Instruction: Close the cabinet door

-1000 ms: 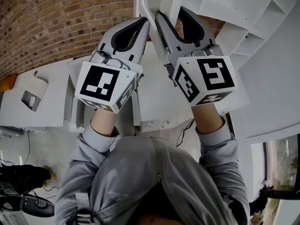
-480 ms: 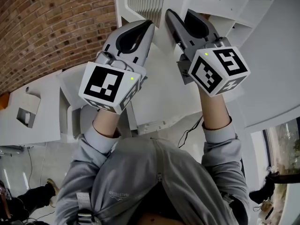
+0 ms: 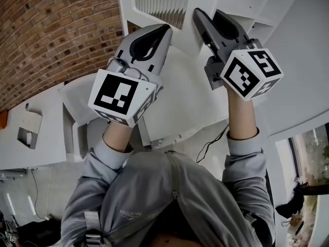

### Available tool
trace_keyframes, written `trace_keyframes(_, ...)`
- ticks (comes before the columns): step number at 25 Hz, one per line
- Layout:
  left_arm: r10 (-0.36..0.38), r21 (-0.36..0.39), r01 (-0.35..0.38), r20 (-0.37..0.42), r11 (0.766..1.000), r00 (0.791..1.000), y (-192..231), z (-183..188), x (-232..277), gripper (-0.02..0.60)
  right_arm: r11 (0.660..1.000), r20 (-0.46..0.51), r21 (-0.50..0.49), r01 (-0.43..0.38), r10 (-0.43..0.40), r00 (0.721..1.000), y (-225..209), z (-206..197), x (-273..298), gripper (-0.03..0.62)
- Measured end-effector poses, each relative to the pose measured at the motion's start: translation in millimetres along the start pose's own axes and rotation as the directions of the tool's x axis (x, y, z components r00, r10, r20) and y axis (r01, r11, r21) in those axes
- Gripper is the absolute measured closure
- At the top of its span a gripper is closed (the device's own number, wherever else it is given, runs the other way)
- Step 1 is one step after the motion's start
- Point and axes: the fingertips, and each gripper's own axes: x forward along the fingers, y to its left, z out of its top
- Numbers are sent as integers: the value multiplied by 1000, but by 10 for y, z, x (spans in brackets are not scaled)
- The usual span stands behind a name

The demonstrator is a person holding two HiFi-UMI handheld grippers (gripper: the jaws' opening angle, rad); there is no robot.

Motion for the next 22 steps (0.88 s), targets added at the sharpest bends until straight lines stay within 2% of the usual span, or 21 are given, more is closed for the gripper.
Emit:
trace_keyframes(8, -25, -14, 25, -11, 1000, 1000, -10, -98, 175, 575, 999, 12, 25, -26, 25, 1000, -220, -31, 27, 485)
trace_keyframes(14, -13, -18, 13, -4, 1000, 1000, 29, -151, 382, 575, 998, 20, 41, -55, 54, 998, -467, -71, 108, 479)
trace_keyframes(22, 28, -24, -28, -9, 999, 1000, 65, -315, 816, 575, 986, 22, 86, -140, 138, 990, -857, -195, 240, 468)
